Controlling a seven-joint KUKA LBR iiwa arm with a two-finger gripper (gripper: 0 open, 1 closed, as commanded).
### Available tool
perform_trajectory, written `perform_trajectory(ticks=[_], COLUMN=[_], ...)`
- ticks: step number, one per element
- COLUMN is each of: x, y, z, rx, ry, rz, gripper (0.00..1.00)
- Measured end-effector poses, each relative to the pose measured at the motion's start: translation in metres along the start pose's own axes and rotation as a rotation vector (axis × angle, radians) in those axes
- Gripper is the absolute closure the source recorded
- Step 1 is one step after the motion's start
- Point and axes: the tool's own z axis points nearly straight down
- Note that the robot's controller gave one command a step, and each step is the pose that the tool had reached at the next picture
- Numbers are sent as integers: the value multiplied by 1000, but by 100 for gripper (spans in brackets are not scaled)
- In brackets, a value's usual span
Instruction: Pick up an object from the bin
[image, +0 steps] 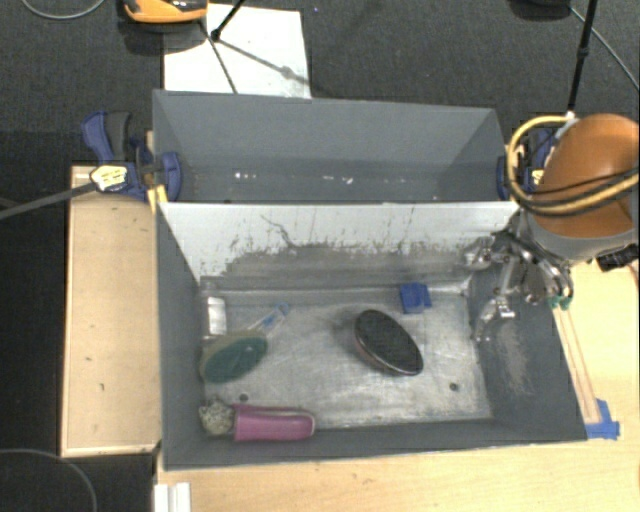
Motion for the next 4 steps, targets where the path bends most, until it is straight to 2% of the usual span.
perform_trajectory(ticks=[1,2,3,4], x=[53,66,41,41], y=[16,92,144,141], z=[71,82,99,98], rx=[-2,-4,-2,-1], ry=[8,4,-5,-6], rz=[215,93,163,164], gripper=[0,0,0,100])
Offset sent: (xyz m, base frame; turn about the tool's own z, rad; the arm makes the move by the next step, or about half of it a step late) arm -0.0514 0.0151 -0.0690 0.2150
